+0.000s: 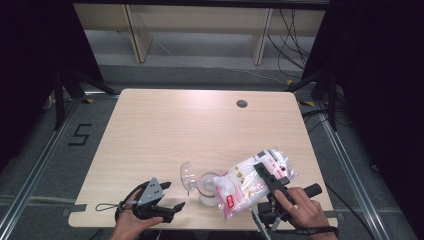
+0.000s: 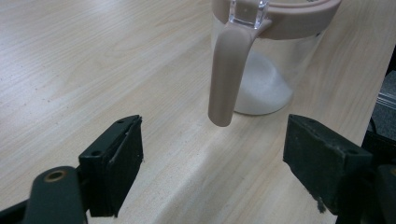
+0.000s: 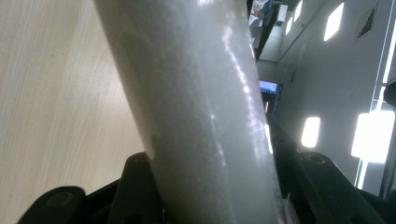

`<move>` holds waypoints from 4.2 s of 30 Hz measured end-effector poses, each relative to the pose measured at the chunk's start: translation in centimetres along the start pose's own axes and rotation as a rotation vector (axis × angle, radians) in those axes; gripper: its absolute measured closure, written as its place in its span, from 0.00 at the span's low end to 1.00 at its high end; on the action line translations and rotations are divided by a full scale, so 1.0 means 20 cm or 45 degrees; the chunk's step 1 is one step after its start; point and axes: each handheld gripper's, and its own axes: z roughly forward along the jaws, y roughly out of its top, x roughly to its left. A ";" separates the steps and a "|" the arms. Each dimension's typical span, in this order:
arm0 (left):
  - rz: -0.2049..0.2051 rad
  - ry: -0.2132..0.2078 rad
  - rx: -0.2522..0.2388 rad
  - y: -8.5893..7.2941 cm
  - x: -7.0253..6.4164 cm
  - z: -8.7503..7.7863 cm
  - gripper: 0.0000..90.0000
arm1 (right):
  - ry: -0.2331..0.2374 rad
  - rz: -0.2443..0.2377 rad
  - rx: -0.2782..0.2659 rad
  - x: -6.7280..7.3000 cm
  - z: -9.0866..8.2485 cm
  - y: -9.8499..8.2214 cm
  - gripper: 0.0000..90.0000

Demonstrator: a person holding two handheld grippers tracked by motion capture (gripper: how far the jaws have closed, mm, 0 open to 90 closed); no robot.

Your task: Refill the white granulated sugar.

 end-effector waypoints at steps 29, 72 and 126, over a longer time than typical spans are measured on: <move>0.001 0.003 0.003 0.00 0.00 0.00 0.22 | 0.008 0.057 0.021 -0.01 -0.02 -0.01 0.67; 0.005 0.003 0.006 0.00 0.00 0.00 0.22 | 0.043 -0.008 0.035 -0.01 -0.02 -0.01 0.68; -0.007 0.007 -0.007 0.00 0.01 0.00 0.22 | 0.050 0.056 0.042 -0.01 -0.05 -0.01 0.72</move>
